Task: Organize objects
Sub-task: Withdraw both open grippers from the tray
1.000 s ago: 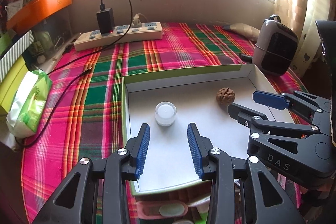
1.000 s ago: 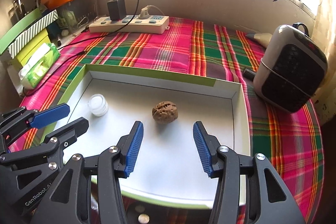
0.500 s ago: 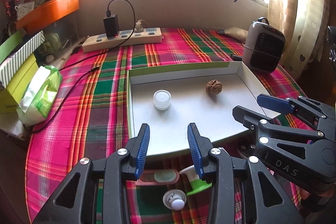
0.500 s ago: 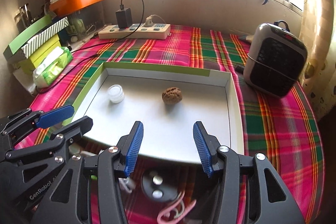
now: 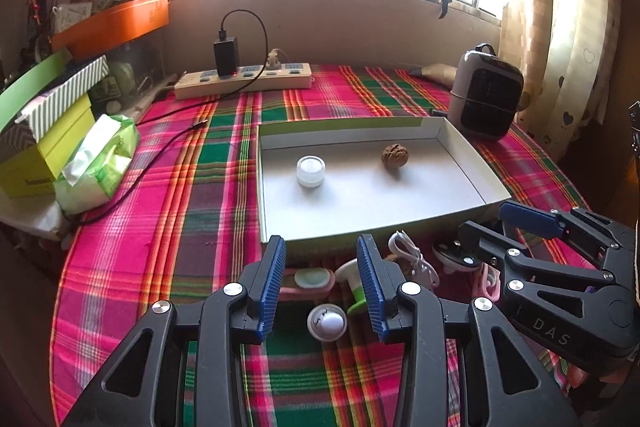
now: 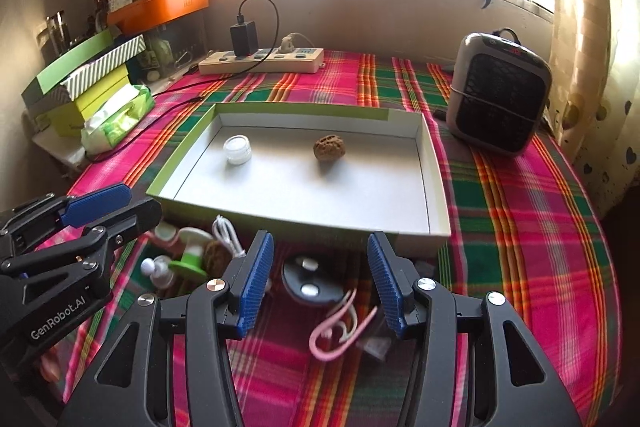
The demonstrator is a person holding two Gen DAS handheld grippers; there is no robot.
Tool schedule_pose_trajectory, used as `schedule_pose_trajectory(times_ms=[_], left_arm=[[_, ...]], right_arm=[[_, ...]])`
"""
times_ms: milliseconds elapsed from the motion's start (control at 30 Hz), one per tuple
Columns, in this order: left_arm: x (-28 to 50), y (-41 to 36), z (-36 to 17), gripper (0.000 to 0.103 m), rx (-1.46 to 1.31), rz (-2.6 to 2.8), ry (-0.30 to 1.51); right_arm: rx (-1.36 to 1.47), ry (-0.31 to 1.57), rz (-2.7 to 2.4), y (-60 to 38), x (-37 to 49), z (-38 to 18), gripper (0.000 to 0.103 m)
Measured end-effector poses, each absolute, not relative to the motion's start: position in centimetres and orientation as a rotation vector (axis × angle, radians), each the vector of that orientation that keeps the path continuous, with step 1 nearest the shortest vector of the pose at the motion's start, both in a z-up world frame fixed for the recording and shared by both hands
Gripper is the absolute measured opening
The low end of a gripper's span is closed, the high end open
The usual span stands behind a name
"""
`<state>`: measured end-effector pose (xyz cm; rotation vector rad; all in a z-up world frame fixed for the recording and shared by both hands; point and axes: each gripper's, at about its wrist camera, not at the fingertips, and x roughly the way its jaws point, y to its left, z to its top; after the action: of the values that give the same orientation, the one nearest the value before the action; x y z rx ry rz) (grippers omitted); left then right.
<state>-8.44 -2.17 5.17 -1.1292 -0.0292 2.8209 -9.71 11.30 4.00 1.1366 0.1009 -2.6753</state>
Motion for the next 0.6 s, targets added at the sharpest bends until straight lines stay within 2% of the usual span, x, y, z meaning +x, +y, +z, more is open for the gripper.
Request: schedule_pose_trajectory(times_ms=[600], left_arm=[[-5.1, -4.4, 2.7, 0.036, -1.168, 2.805, -0.078]], right_arm=[[1.110, 0.115, -2.730, 13.8, -5.3, 3.2, 0.051]])
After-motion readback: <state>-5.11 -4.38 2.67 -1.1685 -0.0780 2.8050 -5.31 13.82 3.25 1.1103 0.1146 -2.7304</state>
